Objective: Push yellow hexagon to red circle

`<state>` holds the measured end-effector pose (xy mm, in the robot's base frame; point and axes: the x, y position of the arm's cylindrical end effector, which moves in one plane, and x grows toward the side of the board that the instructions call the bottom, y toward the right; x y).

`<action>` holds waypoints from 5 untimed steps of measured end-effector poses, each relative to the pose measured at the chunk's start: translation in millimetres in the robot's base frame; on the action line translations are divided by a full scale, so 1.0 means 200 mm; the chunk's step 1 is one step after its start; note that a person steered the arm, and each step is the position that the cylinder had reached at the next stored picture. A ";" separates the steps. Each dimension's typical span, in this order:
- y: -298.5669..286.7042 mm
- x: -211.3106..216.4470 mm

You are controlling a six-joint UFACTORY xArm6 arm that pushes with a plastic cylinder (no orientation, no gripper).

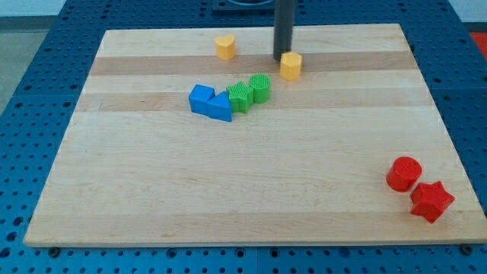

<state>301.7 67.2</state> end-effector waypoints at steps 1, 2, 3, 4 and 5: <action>0.16 0.34; 0.30 0.68; 0.34 0.92; 0.34 0.92; 0.34 0.91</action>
<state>483.8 135.7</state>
